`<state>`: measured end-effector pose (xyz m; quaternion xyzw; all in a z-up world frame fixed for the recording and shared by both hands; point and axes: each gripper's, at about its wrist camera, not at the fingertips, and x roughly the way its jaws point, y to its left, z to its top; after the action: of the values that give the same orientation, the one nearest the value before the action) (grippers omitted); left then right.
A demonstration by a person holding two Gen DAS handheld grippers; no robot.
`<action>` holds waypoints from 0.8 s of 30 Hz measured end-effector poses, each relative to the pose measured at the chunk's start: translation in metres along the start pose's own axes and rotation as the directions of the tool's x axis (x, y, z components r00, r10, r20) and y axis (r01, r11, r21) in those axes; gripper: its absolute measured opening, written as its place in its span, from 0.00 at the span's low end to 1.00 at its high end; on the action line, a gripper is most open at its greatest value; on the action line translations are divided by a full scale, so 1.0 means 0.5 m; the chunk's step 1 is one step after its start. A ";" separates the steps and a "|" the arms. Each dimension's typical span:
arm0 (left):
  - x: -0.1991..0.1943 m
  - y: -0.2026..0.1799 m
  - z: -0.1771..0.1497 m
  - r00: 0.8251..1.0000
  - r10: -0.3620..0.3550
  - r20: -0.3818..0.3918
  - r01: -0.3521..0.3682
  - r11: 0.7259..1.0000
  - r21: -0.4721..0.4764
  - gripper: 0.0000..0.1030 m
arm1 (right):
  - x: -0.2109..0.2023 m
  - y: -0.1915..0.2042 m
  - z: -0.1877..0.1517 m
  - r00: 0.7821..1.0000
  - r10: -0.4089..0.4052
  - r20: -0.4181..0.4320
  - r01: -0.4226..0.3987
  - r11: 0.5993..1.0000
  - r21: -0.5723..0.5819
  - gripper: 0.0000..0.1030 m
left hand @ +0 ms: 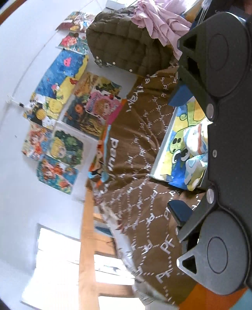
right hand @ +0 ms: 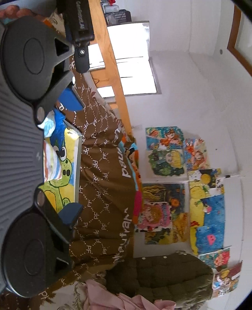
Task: Organize soft objects
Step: 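Move both open tools back over the pile of soft items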
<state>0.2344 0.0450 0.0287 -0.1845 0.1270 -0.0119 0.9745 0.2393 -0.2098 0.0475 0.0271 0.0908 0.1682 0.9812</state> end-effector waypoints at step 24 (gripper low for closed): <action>-0.244 -0.010 -0.058 0.998 0.059 -0.016 -0.057 0.994 0.096 0.99 | -0.220 0.029 -0.075 0.999 -0.018 -0.038 0.020 0.999 0.044 1.00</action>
<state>0.1091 0.0385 0.0339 -0.1336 0.1405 0.0087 0.9810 0.1255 -0.2322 0.0305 0.0447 0.1129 0.1575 0.9800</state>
